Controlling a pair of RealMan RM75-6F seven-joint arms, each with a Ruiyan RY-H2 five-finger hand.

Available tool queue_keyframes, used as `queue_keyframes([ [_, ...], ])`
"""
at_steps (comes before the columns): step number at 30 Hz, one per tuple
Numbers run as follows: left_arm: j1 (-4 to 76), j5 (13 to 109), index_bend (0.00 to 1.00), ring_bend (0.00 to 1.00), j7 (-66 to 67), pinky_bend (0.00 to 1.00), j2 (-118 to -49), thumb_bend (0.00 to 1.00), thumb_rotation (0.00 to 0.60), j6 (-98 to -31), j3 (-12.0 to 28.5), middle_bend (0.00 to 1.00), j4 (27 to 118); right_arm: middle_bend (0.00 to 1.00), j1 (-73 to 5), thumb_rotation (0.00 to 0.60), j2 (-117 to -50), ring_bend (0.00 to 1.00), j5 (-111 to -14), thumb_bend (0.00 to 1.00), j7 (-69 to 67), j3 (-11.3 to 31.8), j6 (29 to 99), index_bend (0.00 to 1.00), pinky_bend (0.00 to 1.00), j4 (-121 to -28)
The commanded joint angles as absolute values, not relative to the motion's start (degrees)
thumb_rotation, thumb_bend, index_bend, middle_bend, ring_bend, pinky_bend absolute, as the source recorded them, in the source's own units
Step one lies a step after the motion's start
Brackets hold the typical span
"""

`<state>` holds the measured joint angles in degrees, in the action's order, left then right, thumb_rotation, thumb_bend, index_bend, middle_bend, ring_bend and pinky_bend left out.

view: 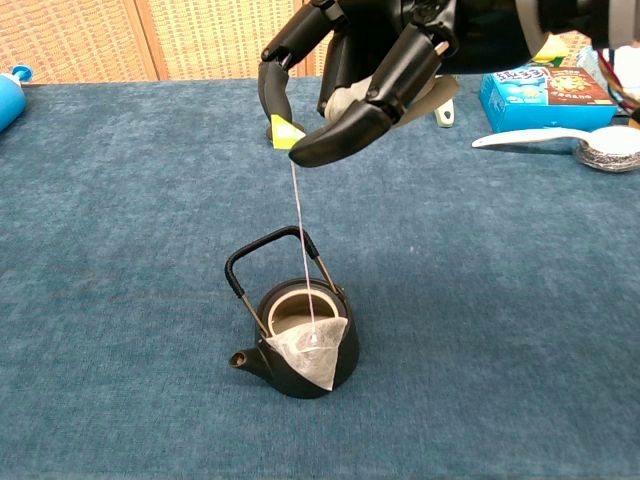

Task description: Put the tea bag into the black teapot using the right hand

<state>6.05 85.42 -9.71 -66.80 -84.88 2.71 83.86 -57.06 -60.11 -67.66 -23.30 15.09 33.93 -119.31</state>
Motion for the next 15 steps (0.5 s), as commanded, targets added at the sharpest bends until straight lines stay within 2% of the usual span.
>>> queue_keyframes([
  [1,6.0,85.35,0.13,0.06,-9.71,0.15,-66.8,0.28,0.6,-84.91,2.75,0.14,83.77,1.0,-57.41,0.6,-60.43,1.0,-66.87,0.35,-23.11,15.43,33.71,0.54,1.0,-118.71],
  [15,6.01,84.71,0.13,0.06,-10.15,0.15,-66.94,0.28,0.6,-84.4,3.07,0.14,83.04,1.0,-59.89,0.6,-62.02,1.0,-62.3,0.35,-22.04,16.95,31.56,0.54,1.0,-115.55],
])
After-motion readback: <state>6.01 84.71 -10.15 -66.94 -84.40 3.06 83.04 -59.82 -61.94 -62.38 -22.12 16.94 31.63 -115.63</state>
